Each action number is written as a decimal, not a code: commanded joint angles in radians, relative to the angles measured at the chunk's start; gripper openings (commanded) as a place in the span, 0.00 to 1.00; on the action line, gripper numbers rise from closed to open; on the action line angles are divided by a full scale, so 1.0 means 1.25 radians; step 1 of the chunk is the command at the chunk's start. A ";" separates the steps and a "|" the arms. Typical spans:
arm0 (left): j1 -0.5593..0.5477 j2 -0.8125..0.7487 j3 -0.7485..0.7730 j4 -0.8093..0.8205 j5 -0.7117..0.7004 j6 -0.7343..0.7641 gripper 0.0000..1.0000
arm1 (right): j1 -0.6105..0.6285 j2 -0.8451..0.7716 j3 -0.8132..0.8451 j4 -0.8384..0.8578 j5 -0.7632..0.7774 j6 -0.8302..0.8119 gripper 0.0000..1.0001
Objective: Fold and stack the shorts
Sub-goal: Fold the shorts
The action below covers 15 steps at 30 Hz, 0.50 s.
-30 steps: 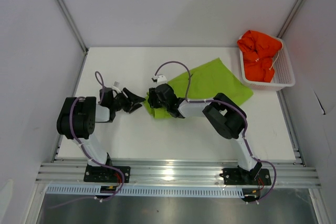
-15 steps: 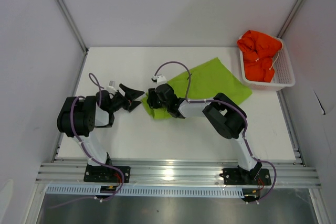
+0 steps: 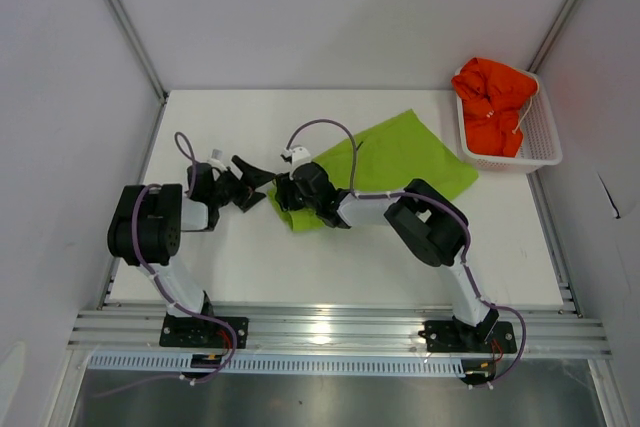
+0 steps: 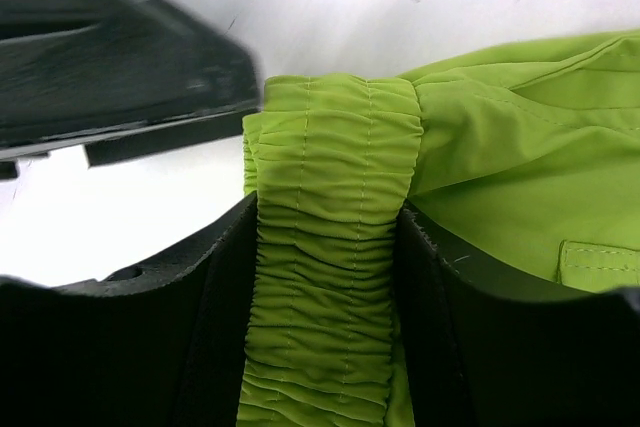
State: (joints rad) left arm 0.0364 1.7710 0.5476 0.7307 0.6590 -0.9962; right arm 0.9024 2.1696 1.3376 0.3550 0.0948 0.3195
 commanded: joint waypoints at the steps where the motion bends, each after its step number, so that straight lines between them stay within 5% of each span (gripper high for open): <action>1: -0.021 -0.028 0.040 -0.067 -0.046 0.067 0.95 | 0.021 0.012 -0.002 -0.066 -0.028 -0.033 0.55; 11: -0.063 -0.010 0.072 -0.154 -0.100 0.099 0.89 | 0.021 0.017 0.005 -0.072 -0.033 -0.037 0.54; 15: -0.064 -0.008 0.074 -0.161 -0.109 0.100 0.70 | 0.019 0.017 0.009 -0.073 -0.038 -0.036 0.53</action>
State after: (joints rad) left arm -0.0372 1.7668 0.6243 0.5716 0.5621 -0.9119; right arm 0.9165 2.1696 1.3411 0.3481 0.0837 0.2829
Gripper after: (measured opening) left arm 0.744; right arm 0.535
